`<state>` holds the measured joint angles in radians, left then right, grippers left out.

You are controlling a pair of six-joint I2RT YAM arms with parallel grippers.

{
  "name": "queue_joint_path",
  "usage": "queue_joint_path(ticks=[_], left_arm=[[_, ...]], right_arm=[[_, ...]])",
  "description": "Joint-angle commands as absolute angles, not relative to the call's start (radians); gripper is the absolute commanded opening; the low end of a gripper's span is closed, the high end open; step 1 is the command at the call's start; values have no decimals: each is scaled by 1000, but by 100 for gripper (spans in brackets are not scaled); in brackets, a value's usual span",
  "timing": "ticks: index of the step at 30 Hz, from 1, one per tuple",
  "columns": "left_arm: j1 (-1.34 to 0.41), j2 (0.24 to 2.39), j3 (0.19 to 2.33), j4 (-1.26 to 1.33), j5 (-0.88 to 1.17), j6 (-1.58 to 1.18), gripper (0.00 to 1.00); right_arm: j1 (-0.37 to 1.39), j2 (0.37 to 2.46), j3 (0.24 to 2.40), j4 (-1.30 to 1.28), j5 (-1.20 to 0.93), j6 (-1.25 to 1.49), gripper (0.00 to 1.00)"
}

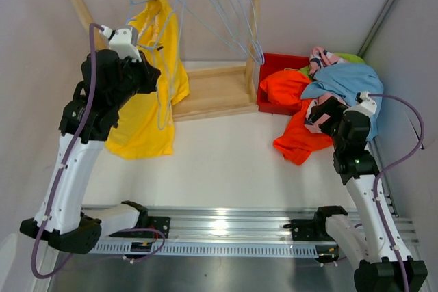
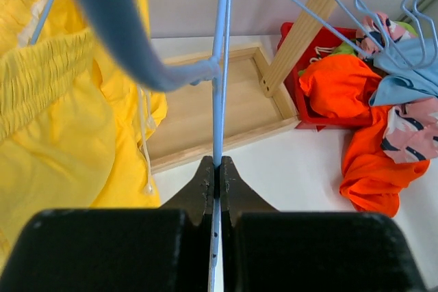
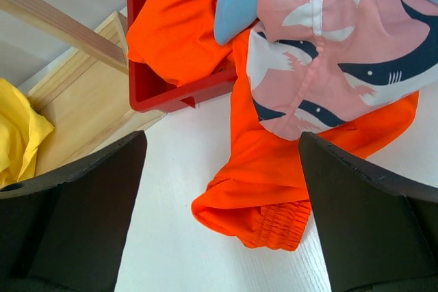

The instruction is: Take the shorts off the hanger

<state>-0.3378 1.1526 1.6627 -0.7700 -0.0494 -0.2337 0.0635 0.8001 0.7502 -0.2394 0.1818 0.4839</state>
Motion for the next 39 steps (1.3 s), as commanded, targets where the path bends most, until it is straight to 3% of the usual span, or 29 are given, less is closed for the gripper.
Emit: queue_joint_path(ticks=[1,9,13,22,27,39], left_arm=[[-337,1253,1773,-715,-95,-210,0],[-327,1613,2329,-747,-164,-166,0],[-316,1753,2486,-743,-172,-193,0],[-314,1758,2448,-523,-183,-219,0],[-305,1871,2571,-545,-115,-227,0],[-264,1911,2499,-564,-20,-328,0]], right_arm=[[64,769,739,-233,170,515,99],[64,678,700,-290,189,488,100],[64,646,678,-298,181,480,99],[64,631,646,-284,150,486,99],[64,612,612,-276,135,505,99],[64,563,598,-293,127,520,99]])
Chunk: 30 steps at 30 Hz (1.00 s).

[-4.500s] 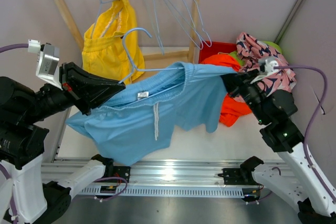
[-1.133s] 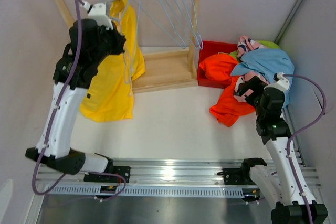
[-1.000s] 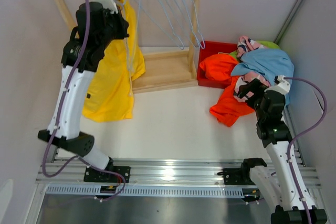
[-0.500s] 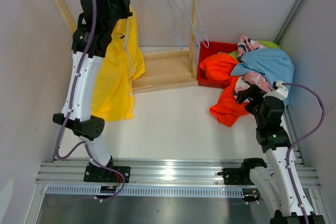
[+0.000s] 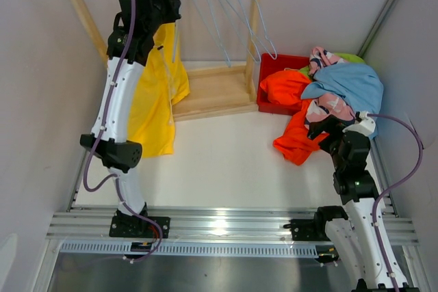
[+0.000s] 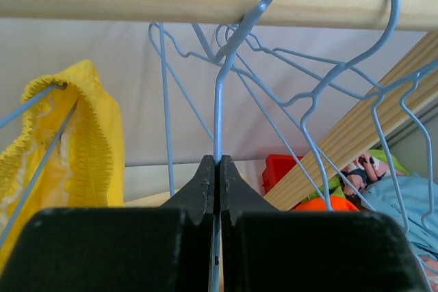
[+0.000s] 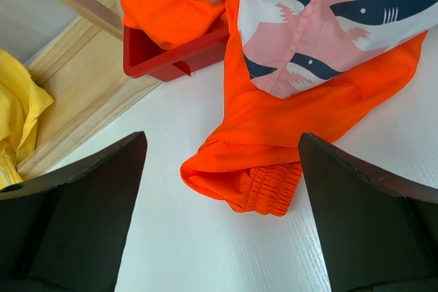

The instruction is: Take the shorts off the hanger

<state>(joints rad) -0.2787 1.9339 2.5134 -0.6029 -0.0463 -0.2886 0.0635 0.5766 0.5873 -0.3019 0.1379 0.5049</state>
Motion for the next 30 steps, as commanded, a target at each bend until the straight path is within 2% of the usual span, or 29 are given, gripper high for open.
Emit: queue_joint_path(ticks=[1,8,13,16,20,22,23,24,27,30], left_arm=[[-265,1904,2458,-569,-15,-331,0],[-267,1799,2286,-575,-25,-351,0],[-270,1769,2258,-591,-20,-353,0],[-271,1744,2276,-618,-8,-345,17],[-282,1651,2272,-650,-8,-308,31],[-282,1599,2228,-653,-12,-298,45],[-282,1545,2215,-652,-14,-293,58],[-281,1519,2201,-652,-17,-287,66],[-282,1424,2137,-669,-66,-238,86],[-281,1335,2053,-680,-170,-175,97]], right_arm=[[66,561,598,-293,127,522,100],[64,535,592,-308,121,529,99],[66,531,595,-310,110,538,99],[66,531,598,-311,107,540,99],[66,541,624,-313,129,516,99],[64,572,661,-324,161,505,100],[64,586,675,-321,164,494,99],[64,630,717,-336,173,488,99],[64,737,837,-421,254,511,99],[67,796,902,-501,308,546,100]])
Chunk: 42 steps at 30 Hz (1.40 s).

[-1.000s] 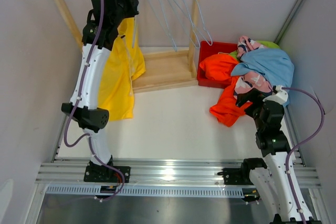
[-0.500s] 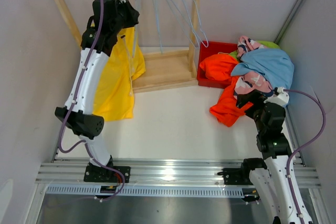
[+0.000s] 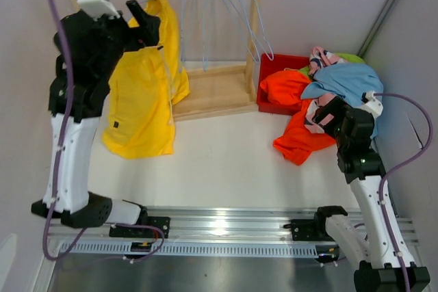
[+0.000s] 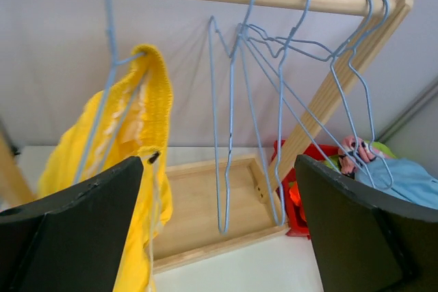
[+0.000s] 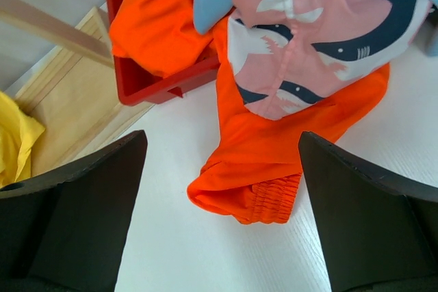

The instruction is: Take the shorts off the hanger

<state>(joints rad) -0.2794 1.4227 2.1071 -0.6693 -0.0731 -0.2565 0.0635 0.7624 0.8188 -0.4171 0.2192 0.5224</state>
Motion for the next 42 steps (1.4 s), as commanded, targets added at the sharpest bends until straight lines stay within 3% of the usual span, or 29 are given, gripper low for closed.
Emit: queue_joint_path(ticks=[1,5,11,19,26,30,34,42], left_arm=[[-279,1313,2019,-678,-237,-163,99],[-230,1246,1954,-664,-282,-121,99],[-17,1299,1993,-693,-108,-195,99],[61,1480,2104,-696,99,-242,98],[61,1606,2270,-739,153,-259,95],[61,1649,2280,-745,179,-265,87],[61,1657,2243,-744,183,-262,73],[61,1670,2204,-746,163,-250,65]], right_arm=[[71,813,925,-518,327,563,100],[89,778,890,-503,298,580,99],[136,762,831,-479,267,610,99],[204,769,827,-486,296,603,99],[209,741,789,-477,307,617,99],[207,744,781,-474,311,615,99],[209,742,779,-479,328,607,99],[209,742,770,-463,330,609,99]])
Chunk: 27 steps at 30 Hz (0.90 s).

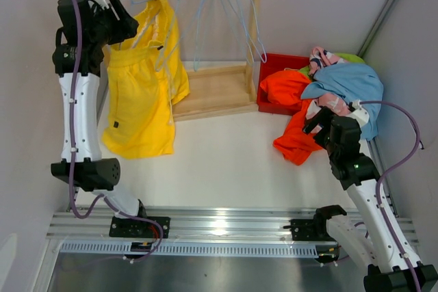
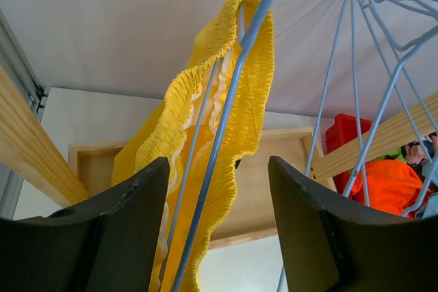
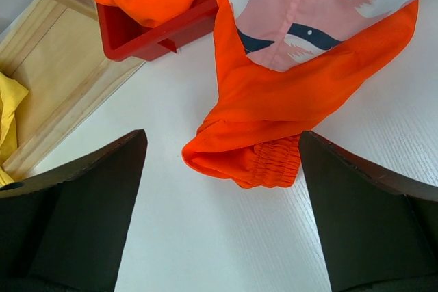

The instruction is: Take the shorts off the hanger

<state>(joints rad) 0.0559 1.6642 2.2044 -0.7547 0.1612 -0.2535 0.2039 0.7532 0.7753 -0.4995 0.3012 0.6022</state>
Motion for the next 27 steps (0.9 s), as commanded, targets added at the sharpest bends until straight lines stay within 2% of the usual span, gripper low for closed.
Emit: queue_joint_path(ticks=[1,2,5,6,9,11,17,21,27], left_arm=[[60,1680,2203,-749,163,-252,65],[60,1683,2203,-750,160,-250,62],[57,1693,2201,-752,160,-249,46],[55,1698,2204,-753,158,-249,22],[51,1712,2224,-767,143,-245,3],[45,1717,2241,-778,138,-238,0],[9,1698,2339,-799,123,-219,0],[-20,1691,2550,-824,153,-227,0],[-20,1548,2505,-801,202,-233,0]], right_arm=[[209,744,767,-463,330,609,99],[209,744,767,-463,330,609,99],[207,741,759,-463,330,611,100],[207,739,758,-462,330,609,99],[209,736,752,-462,330,609,100],[207,735,750,-460,331,606,99],[206,726,747,-451,324,606,100],[209,698,742,-424,304,600,99],[218,632,761,-394,270,565,99]])
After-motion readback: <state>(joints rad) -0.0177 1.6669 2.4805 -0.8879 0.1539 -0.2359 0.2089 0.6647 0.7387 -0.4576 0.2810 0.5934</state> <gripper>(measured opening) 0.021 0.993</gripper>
